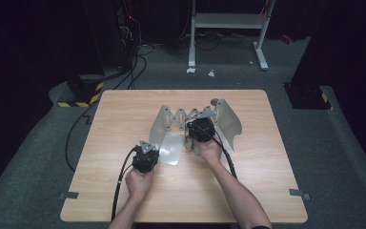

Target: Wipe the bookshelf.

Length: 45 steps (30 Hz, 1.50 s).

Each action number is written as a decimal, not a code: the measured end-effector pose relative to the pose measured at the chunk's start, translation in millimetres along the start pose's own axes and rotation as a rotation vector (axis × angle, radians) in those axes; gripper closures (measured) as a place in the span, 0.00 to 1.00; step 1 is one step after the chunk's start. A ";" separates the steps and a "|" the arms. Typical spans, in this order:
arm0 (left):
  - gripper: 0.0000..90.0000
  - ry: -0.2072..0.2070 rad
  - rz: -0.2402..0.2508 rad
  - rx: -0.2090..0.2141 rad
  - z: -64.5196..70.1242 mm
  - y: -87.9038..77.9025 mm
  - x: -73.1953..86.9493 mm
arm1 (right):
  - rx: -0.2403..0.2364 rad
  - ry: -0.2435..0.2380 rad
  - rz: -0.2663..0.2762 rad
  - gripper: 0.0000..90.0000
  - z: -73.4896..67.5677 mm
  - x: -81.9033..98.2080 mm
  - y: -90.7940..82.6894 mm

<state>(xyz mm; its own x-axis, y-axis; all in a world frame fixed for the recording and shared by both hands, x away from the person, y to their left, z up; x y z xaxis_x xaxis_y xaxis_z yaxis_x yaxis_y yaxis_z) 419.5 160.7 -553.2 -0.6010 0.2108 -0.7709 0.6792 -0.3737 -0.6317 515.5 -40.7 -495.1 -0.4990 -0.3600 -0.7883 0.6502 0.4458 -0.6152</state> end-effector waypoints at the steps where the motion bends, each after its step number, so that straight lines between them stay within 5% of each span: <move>1: 0.96 0.000 0.001 0.000 0.0 0.0 0.0 | 0.000 -0.003 -0.006 0.95 -0.6 1.3 0.4; 19: 0.96 0.001 0.000 -0.002 0.2 0.1 -0.1 | -0.019 -0.033 0.164 0.95 -6.5 -31.0 -48.4; 24: 0.96 0.002 0.000 -0.002 0.2 0.0 -0.1 | -0.019 -0.027 0.178 0.95 -5.5 -32.4 -48.3; 30: 0.96 0.000 0.002 -0.004 0.5 0.1 0.0 | -0.015 -0.017 0.128 0.95 -3.2 -30.5 -37.9; 45: 0.96 -0.002 0.002 -0.001 0.2 0.1 0.0 | -0.025 -0.007 -0.003 0.95 -7.5 9.9 -7.5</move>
<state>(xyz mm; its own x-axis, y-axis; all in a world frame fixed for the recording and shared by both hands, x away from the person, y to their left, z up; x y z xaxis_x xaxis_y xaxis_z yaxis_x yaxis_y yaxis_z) 419.5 160.4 -553.2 -0.6001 0.2085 -0.7723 0.6811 -0.3731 -0.6300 501.4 -41.5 -498.4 -0.4965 -0.3668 -0.7867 0.6344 0.4652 -0.6173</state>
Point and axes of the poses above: each handheld gripper's, and its own axes: y roughly forward along the jaws, x roughly out of its underside, z roughly to its right, the point moved 3 cm from there along y, roughly forward along the jaws, and after that the axes turned 6 degrees about x, right-handed, at the moved point
